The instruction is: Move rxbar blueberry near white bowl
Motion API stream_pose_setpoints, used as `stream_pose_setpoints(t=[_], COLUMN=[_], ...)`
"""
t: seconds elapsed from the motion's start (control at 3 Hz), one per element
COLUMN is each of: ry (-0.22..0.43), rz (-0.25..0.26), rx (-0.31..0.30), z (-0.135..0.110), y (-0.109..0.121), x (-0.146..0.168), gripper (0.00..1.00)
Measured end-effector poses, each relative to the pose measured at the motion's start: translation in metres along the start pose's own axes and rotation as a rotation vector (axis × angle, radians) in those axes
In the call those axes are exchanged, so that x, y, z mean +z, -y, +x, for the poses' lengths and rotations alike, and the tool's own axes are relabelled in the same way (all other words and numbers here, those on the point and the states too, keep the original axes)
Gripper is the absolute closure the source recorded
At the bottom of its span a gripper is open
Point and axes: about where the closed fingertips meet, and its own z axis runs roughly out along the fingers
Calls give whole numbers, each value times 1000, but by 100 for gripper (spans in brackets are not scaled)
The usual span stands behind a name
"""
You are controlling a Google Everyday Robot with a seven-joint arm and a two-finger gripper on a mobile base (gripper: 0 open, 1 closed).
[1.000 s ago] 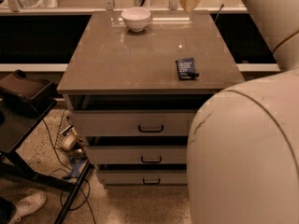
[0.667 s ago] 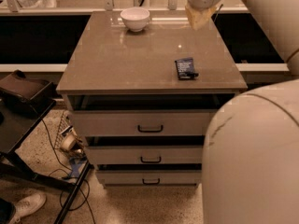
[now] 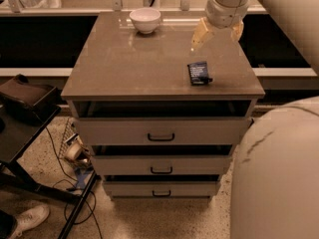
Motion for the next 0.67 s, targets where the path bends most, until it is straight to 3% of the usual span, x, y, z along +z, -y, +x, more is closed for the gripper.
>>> stream_pose_setpoints(t=[0.33, 0.67], ry=[0, -34], rz=[-1, -5], rx=[-3, 6], z=[-1, 4], y=[-1, -5], x=[2, 16], gripper=[3, 0])
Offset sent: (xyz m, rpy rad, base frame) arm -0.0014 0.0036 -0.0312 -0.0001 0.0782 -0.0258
